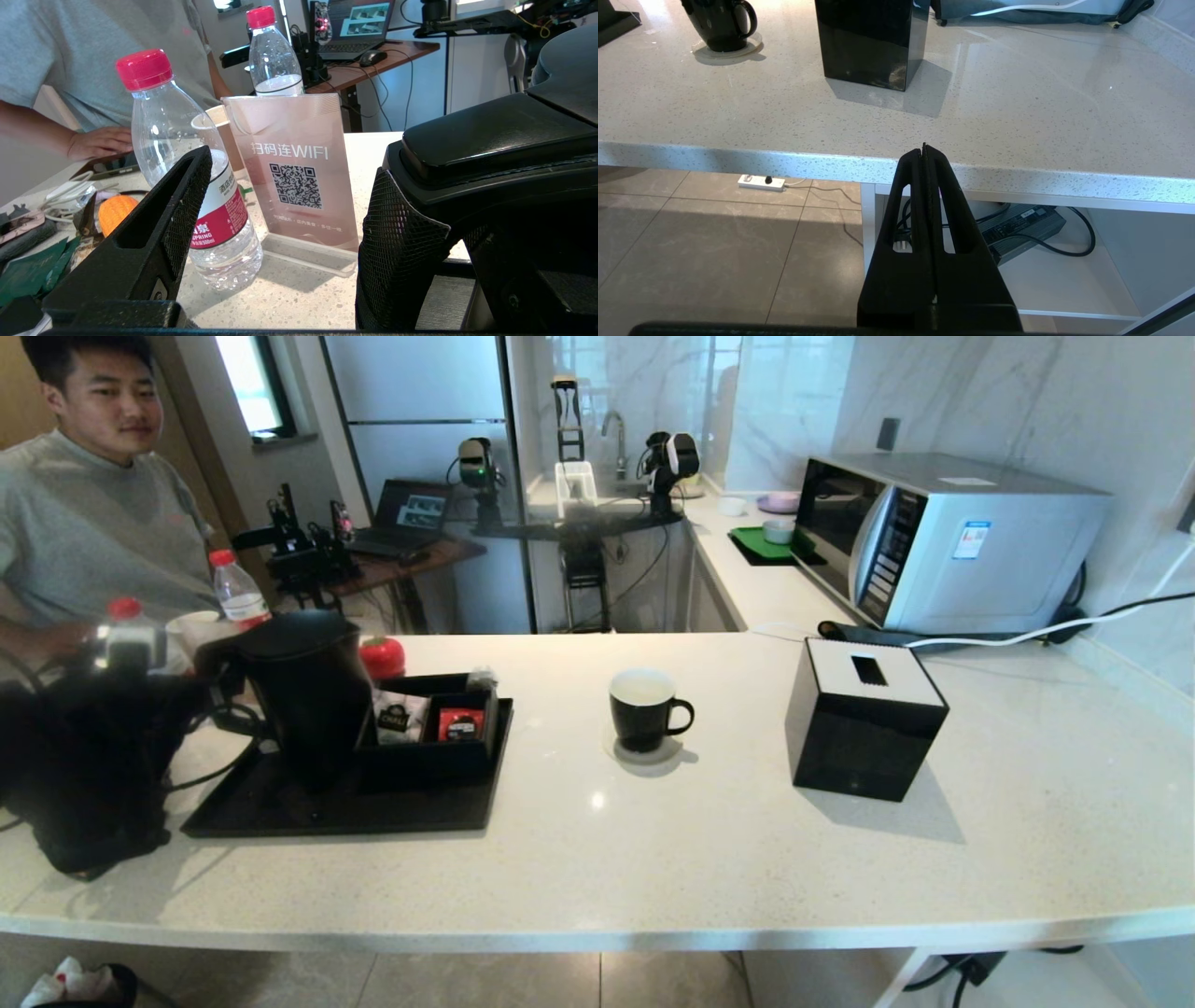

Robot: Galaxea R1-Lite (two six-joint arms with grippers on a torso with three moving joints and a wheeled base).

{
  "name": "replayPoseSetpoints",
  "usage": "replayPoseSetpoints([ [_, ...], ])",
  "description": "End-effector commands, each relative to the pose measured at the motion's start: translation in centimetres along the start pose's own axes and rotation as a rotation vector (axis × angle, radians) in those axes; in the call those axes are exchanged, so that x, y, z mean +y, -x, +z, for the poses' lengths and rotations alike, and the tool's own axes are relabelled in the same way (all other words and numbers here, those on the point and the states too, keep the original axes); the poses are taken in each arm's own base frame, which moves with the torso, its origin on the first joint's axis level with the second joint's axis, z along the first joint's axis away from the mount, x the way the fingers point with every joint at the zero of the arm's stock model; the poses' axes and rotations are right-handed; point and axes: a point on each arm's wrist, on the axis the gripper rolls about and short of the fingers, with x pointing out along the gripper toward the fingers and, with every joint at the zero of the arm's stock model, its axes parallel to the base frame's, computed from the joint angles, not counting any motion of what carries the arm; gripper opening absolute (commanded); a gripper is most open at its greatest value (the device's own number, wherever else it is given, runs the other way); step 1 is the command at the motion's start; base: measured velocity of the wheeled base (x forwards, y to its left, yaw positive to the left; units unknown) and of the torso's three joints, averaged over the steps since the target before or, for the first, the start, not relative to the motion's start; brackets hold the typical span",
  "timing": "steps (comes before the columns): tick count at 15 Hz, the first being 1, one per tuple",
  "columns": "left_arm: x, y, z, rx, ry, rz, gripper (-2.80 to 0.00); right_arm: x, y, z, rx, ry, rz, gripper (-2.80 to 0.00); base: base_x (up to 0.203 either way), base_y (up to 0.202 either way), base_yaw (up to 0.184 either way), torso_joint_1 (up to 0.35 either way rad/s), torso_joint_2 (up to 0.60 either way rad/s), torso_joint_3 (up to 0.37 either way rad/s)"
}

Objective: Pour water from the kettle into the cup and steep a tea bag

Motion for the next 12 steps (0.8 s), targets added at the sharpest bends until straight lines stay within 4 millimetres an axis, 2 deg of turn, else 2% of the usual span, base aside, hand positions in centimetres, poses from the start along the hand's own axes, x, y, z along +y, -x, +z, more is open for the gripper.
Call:
replayPoseSetpoints([
  [1,0.13,0.02,0.59,-0.05,-0.007,0.007,0.0,0.0,-0.01,0.0,0.001,0.001,0.001,-2.8,0.0,0.0,0.0,0.0,0.0,0.0],
  [3,0.11,0.04,0.5,-0.047,-0.007,0.006,0.0,0.0,-0.01,0.0,0.001,0.001,0.001,-2.8,0.0,0.0,0.0,0.0,0.0,0.0],
  [5,0.05,0.03,0.5,-0.047,-0.007,0.005,-2.8,0.0,-0.01,0.0,0.001,0.001,0.0,-2.8,0.0,0.0,0.0,0.0,0.0,0.0],
  [12,0.08,0.12,0.35,-0.041,-0.008,0.006,-2.8,0.0,-0.01,0.0,0.001,0.0,0.0,-2.8,0.0,0.0,0.0,0.0,0.0,0.0],
])
